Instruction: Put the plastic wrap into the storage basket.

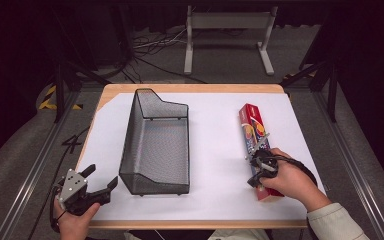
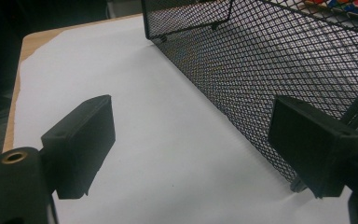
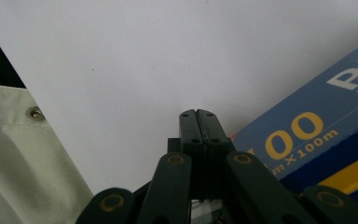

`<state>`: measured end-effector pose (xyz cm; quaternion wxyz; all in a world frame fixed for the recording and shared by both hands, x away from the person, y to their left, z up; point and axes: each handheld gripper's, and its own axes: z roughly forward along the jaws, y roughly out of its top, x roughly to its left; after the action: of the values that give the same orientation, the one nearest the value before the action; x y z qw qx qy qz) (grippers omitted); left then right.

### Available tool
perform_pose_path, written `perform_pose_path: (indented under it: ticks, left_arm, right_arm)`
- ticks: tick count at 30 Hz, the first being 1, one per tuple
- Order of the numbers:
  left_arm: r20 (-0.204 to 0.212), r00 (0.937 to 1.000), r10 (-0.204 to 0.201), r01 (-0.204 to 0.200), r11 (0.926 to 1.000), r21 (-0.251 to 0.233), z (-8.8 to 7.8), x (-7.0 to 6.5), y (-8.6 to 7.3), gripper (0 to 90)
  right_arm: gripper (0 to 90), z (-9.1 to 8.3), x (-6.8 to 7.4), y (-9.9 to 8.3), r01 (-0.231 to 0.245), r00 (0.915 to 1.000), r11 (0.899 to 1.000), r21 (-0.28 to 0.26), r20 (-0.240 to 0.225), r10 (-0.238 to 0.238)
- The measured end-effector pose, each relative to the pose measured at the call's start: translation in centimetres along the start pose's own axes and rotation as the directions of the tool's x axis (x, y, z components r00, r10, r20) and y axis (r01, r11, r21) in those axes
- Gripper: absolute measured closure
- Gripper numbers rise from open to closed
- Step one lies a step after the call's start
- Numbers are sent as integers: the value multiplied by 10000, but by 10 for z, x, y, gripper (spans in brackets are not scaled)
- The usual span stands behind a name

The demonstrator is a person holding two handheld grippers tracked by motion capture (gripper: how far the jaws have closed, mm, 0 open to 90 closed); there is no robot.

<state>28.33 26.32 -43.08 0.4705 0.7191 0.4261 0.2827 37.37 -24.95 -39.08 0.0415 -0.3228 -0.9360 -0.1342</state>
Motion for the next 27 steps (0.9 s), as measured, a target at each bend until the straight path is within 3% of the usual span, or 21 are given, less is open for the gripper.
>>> perform_pose_path:
  ticks: [6,13,21,25,27]
  left_arm:
    - [-16,10000,-39,39,10000,-38,0,1,0,155]
    - [-9,10000,-28,27,10000,-29,0,0,0,155]
    - [-3,10000,-24,24,10000,-52,0,1,0,155]
    - [-1,10000,-5,5,10000,-40,1,1,0,155]
    - [-14,10000,1,-1,10000,-34,1,1,0,155]
  right_arm:
    - [900,-1,-2,-4,-62,9999,10000,-8,91,62]
    - [900,8,2,-1,-57,9996,9989,-468,-262,44]
    - [877,14,7,4,67,9995,9994,-325,-320,-77]
    - [823,10,7,2,101,9995,9958,-905,-295,-128]
    - [766,4,7,-1,44,9996,9873,-1587,-286,-90]
